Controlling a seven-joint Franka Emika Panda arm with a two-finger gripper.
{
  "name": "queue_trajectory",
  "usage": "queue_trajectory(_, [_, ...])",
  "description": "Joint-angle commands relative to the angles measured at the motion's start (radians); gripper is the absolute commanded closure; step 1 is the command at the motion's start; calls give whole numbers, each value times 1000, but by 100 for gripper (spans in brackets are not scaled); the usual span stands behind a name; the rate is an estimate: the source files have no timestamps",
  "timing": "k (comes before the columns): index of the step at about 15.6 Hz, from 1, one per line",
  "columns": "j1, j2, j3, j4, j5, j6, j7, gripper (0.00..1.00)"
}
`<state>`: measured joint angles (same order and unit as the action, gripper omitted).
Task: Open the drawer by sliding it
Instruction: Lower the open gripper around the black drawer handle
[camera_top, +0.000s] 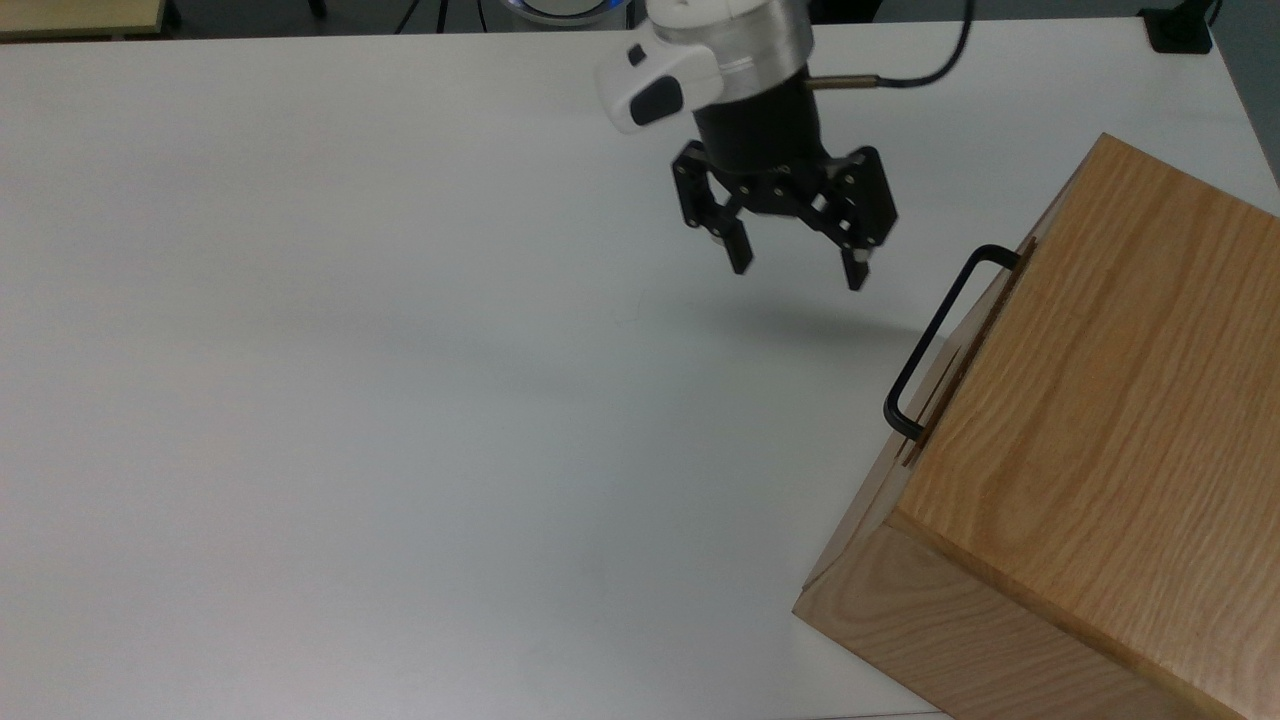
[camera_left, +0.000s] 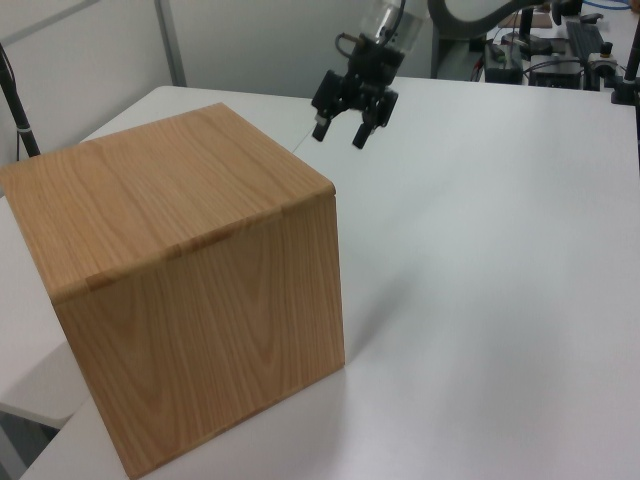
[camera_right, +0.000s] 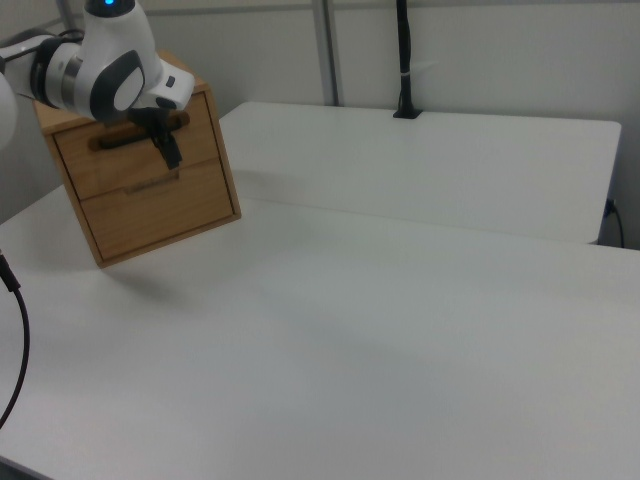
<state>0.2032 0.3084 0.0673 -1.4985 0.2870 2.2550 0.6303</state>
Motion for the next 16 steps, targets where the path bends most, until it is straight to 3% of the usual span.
queue_trajectory(1, [-4,49,57,23,40,110,106,0])
queue_trajectory(7, [-4,107,147,24,54,299,143,1])
queue_trajectory(11, [1,132,152,23,54,367,143,50])
queue_trajectory(12, [-2,132,152,24,55,368,143,58])
queue_trajectory(16, [-18,124,152,23,57,365,141,57])
